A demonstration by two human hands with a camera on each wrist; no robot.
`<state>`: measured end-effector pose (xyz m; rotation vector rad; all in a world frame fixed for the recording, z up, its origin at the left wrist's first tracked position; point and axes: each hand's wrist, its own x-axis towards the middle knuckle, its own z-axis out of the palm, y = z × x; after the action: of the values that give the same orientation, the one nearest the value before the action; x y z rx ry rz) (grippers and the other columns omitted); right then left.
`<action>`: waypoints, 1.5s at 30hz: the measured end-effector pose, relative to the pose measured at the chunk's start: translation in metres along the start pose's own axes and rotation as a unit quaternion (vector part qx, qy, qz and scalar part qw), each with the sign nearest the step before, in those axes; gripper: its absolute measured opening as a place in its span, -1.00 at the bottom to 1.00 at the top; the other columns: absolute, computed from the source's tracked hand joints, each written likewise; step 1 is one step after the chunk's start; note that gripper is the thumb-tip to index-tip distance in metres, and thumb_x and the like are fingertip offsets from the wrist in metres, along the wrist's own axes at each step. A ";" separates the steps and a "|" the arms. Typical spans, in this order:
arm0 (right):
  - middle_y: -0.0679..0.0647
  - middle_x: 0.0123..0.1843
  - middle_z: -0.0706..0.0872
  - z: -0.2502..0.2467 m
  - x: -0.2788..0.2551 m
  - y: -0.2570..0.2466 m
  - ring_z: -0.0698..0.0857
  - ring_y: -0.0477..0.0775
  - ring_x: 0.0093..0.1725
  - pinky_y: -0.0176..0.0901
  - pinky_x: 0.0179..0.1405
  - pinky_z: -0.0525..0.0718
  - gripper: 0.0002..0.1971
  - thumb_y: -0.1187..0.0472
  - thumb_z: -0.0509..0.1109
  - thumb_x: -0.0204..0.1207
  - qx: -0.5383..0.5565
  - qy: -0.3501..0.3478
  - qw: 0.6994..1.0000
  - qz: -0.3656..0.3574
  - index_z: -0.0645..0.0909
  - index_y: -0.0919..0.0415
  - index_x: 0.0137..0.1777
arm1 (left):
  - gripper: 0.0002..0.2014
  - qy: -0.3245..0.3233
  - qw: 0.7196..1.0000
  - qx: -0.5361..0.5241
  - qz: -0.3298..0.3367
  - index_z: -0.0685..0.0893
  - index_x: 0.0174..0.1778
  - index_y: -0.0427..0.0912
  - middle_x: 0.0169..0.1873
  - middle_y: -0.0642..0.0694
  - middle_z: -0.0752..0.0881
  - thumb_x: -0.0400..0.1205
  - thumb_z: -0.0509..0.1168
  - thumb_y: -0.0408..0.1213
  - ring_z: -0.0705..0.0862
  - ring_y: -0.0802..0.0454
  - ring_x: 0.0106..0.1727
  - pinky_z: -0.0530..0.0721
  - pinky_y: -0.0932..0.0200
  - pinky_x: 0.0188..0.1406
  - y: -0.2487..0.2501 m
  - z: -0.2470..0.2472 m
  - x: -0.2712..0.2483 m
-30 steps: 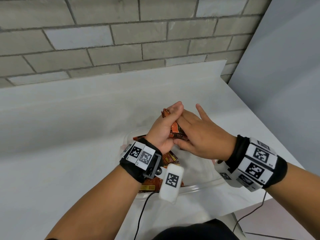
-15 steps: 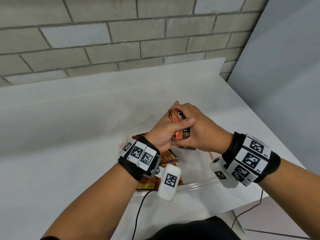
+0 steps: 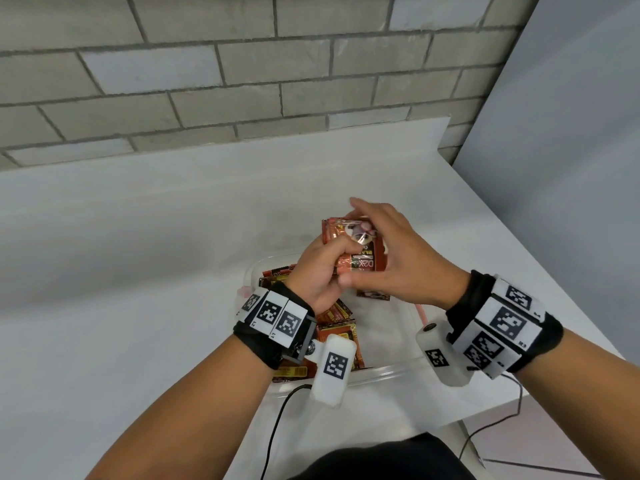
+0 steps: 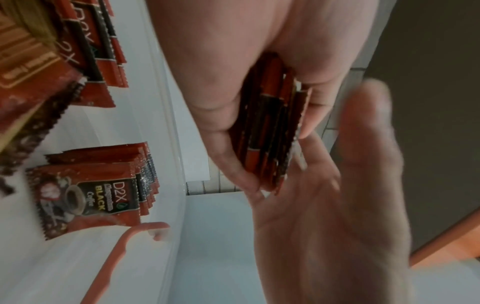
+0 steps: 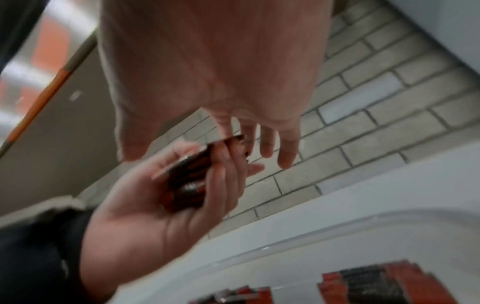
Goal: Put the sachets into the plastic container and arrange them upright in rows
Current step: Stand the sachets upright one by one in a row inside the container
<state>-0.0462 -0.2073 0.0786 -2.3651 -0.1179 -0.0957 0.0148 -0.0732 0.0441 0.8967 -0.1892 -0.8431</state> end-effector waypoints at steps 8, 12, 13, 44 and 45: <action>0.04 -0.18 0.77 -0.003 -0.005 0.008 0.75 0.01 -0.21 -0.18 -0.20 0.74 -0.92 0.30 0.40 0.54 0.313 0.055 0.934 0.164 0.54 0.25 -0.07 | -0.53 0.010 0.999 0.003 0.031 0.61 0.31 -0.11 0.04 -0.16 0.77 0.47 0.45 -0.38 0.75 -0.11 -0.01 0.75 0.00 -0.12 -0.001 -0.013 -0.002; 0.11 -0.23 0.80 -0.018 -0.001 0.007 0.77 0.09 -0.31 -0.17 -0.36 0.74 -0.92 0.35 0.30 0.61 0.364 0.102 0.913 0.152 0.49 0.17 -0.04 | -0.29 0.015 0.999 0.018 0.033 0.67 0.13 -0.11 -0.15 -0.11 0.77 0.09 0.71 0.01 0.72 -0.04 -0.14 0.73 0.07 -0.19 0.003 -0.018 -0.002; 0.12 -0.23 0.79 -0.021 -0.001 0.007 0.74 0.08 -0.36 -0.16 -0.40 0.70 -0.92 0.33 0.31 0.61 0.341 0.101 0.924 0.139 0.53 0.14 0.00 | -0.25 0.018 0.999 0.020 0.032 0.64 0.16 -0.12 -0.18 -0.09 0.76 0.08 0.71 0.02 0.71 -0.03 -0.17 0.73 0.08 -0.19 0.005 -0.019 -0.002; -0.02 -0.30 0.78 -0.053 0.016 0.018 0.66 -0.19 -0.37 -0.49 -0.36 0.55 -0.94 0.28 0.52 0.45 0.007 -0.037 0.986 0.159 0.73 0.14 -0.21 | -0.72 0.125 0.984 -0.020 0.121 0.65 0.04 -0.20 -0.21 -0.12 0.69 0.40 0.39 -0.35 0.69 -0.06 -0.20 0.72 0.03 -0.17 0.021 -0.032 -0.009; -0.08 -0.28 0.77 -0.049 0.016 0.020 0.65 -0.21 -0.35 -0.57 -0.39 0.50 -0.96 0.25 0.52 0.46 -0.057 -0.062 0.985 0.152 0.73 0.12 -0.20 | -0.79 0.129 0.984 -0.027 0.121 0.66 -0.02 -0.20 -0.23 -0.12 0.69 0.43 0.38 -0.35 0.69 -0.06 -0.22 0.72 0.05 -0.18 0.023 -0.034 -0.009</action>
<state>-0.0300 -0.2551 0.1015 -2.4739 0.1945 0.1972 0.0375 -0.0380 0.0415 0.9026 -0.0470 -0.4983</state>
